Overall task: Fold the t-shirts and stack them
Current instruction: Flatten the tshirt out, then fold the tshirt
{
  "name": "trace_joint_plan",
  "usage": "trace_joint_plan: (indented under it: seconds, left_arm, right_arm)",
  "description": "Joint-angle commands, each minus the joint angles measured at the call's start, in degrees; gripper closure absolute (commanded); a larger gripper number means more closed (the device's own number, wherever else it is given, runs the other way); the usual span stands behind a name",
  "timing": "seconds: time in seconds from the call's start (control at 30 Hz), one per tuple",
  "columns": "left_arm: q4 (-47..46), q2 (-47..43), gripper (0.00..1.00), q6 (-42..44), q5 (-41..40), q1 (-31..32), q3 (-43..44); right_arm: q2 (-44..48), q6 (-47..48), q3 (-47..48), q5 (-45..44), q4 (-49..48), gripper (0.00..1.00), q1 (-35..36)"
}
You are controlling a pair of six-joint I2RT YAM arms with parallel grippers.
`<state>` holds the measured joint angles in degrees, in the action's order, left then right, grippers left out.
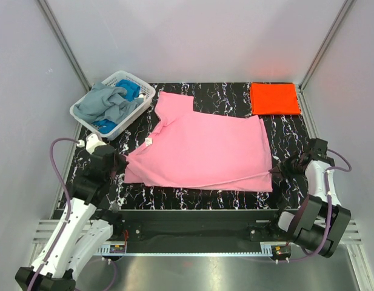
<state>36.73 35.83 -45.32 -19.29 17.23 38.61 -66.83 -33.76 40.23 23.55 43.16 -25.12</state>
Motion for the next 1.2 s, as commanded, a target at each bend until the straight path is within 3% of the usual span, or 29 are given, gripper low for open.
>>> trace_joint_plan:
  seconds: [0.0, 0.6, 1.17]
  left_arm:
    - [-0.62, 0.29, 1.0, -2.31, -1.88, 0.08, -0.82]
    - [-6.93, 8.02, 1.0, -2.84, -5.67, 0.17, 0.59]
    - [-13.44, 26.74, 1.0, 1.55, -5.23, 1.05, 9.64]
  right_arm:
    - [1.34, 0.98, 2.57, -3.5, 0.08, 1.0, -0.1]
    - [6.36, -3.42, 0.2, -9.14, -2.55, 1.0, -0.1]
    - [-1.81, -4.3, -0.15, -11.77, -10.02, 1.0, -0.1]
